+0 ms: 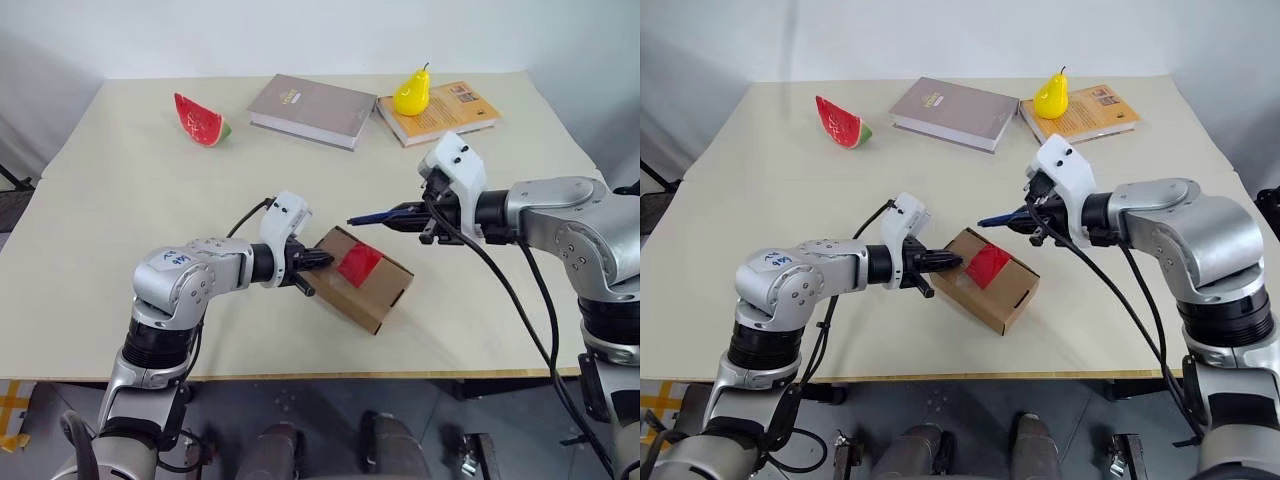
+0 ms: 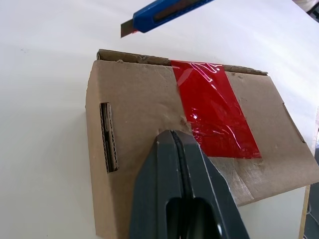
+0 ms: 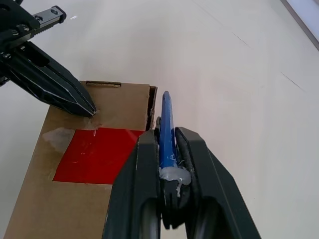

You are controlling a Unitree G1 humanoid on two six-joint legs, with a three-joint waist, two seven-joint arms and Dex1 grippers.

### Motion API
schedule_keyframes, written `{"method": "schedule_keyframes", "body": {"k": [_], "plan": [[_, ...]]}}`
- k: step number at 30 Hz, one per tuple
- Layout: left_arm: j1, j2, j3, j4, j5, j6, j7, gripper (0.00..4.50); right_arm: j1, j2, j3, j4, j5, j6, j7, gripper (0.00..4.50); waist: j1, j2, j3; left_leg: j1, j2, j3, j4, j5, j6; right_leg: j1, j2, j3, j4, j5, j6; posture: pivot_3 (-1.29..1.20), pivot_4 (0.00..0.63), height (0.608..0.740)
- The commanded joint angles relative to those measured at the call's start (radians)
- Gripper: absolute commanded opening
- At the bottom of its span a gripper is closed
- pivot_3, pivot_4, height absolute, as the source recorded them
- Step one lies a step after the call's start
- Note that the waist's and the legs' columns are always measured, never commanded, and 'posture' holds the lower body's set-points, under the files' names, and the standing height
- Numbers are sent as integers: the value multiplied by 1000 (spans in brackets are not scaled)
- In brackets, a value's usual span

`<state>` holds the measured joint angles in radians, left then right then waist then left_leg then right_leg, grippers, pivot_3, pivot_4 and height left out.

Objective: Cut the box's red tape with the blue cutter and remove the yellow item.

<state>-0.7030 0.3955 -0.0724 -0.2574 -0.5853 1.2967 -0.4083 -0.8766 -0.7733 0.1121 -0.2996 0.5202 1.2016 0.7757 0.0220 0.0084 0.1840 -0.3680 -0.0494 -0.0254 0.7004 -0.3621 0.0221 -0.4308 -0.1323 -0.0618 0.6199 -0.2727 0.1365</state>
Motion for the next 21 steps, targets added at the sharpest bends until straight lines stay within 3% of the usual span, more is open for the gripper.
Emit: {"method": "schedule_keyframes", "body": {"k": [1,21], "plan": [[18,11,-21,20,26,13,9,0,7,-18,-30,-50,21,-2,8,165,0,0,0,0,0,0,0,0,0,0,0,0,0,0,0,0,150,740],[25,11,-21,15,26,13,12,0,57,-49,-34,-72,44,-16,18,165,0,0,0,0,0,0,0,0,0,0,0,0,0,0,0,0,150,740]]}}
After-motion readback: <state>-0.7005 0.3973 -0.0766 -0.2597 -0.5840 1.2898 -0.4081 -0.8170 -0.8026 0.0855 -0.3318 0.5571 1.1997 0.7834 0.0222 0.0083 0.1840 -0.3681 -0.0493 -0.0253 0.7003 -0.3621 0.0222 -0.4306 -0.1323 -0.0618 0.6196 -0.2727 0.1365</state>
